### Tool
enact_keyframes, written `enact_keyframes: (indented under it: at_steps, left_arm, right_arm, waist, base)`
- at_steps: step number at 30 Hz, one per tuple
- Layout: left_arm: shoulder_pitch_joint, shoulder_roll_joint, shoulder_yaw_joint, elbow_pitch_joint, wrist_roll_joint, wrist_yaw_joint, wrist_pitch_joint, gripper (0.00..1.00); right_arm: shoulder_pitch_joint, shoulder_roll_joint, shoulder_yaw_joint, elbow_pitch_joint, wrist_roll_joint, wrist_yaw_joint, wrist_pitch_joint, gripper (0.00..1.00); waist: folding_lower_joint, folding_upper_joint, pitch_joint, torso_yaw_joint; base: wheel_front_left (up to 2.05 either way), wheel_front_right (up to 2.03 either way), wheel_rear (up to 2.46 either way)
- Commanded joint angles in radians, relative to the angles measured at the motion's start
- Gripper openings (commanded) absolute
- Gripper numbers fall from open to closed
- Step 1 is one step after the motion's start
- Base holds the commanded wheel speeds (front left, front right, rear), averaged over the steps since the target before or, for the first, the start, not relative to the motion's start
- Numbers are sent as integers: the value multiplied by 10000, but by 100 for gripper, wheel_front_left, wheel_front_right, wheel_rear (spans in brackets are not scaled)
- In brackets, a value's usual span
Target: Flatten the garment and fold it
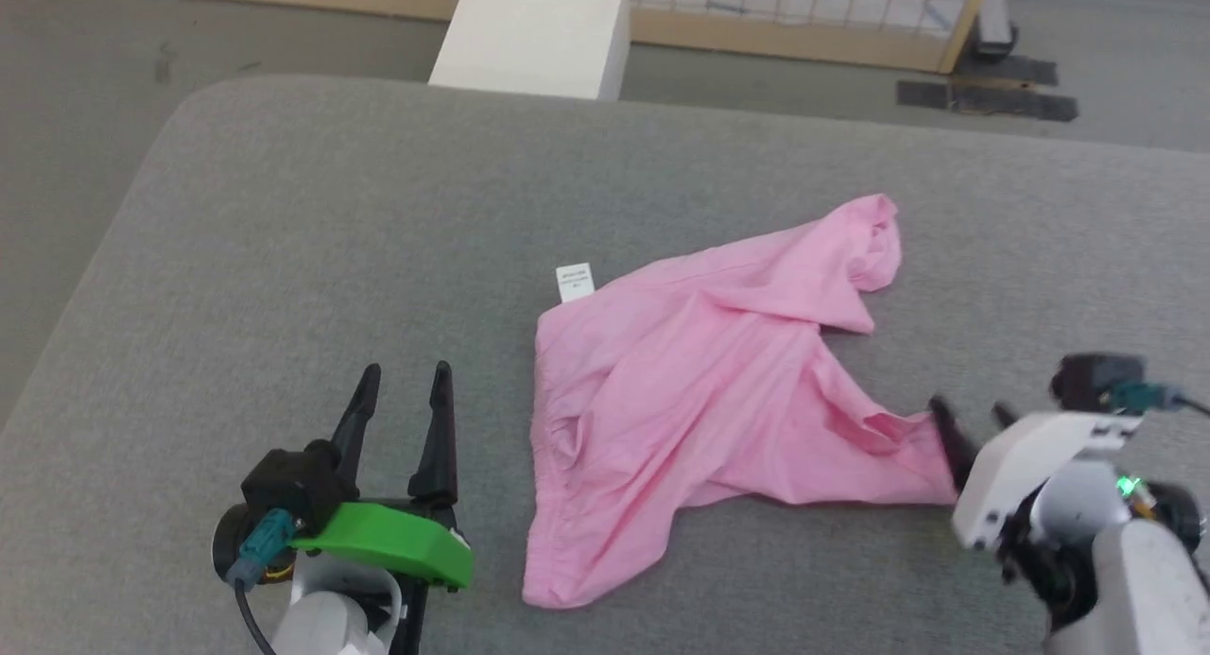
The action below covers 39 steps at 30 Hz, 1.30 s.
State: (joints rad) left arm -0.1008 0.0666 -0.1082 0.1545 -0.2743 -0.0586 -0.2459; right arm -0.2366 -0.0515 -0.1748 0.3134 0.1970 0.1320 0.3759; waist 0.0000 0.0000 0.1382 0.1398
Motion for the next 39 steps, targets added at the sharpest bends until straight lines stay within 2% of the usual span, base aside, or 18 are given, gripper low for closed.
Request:
enact_keyframes:
  at_steps: [1,7,12,13,15,19,22,23,26,28,32,33,34,39]
  left_arm:
    - [113,24,-2,-38,-80,89,57,100]
    - [174,34,-14,-169,-180,168,148,100]
    - [91,46,-44,-195,-233,194,185,100]
    - [71,46,-49,-190,-243,198,186,100]
    - [40,51,-51,-167,-263,211,184,100]
    - [65,90,-15,-121,-309,253,171,100]
    - [125,141,11,-77,-345,277,177,100]
    - [186,168,15,-81,-374,306,204,100]
    - [215,171,-31,-108,-394,327,258,100]
    - [227,173,-52,-121,-417,339,290,100]
    - [248,187,-102,-71,-489,323,407,100]
    - [249,189,-110,-59,-510,321,442,100]
    - [247,197,-118,-48,-529,320,475,100]
    - [145,190,-122,-35,-709,332,698,100]
  right_arm:
    - [222,10,234,-253,106,-13,390,100]
    - [506,11,799,-828,-591,-13,2285,100]
    - [111,11,1343,-269,-1249,-13,3346,98]
    - [41,12,1387,-153,-1212,-13,3444,42]
    - [-81,12,1467,22,-1170,-13,3471,0]
    - [-10,12,1186,-193,-748,-13,3311,0]
    - [510,-15,626,-1048,-453,-13,3286,0]
    - [1425,-15,-11,-2183,-200,-13,3695,0]
    - [2649,-6,-841,-3313,2,-13,4320,0]
    - [3325,3,-1309,-3756,202,-13,4740,0]
    - [4101,9,-1670,-3845,892,-13,5185,0]
    - [4112,9,-1691,-3841,989,-13,5063,17]
    - [4054,9,-1730,-3826,1129,-13,4817,100]
    - [3189,11,-2483,-3754,1734,-13,2984,100]
  waist:
    - [0,0,-229,-222]
    - [0,0,-64,-208]
    - [0,0,129,-194]
    - [0,0,152,-194]
    - [0,0,169,-210]
    - [0,0,98,-332]
    - [0,0,-57,-489]
    - [0,0,-190,-655]
    - [0,0,-287,-793]
    - [0,0,-316,-873]
    - [0,0,-343,-998]
    - [0,0,-337,-1018]
    - [0,0,-334,-1043]
    - [0,0,-335,-1097]
  base:
    - [0,0,0]
    - [0,0,0]
    - [0,0,0]
    - [0,0,0]
    - [0,0,0]
    - [0,0,0]
    - [0,0,0]
    - [0,0,0]
    - [0,0,0]
    - [0,0,0]
    - [0,0,0]
    - [0,0,0]
    - [0,0,0]
    - [0,0,0]
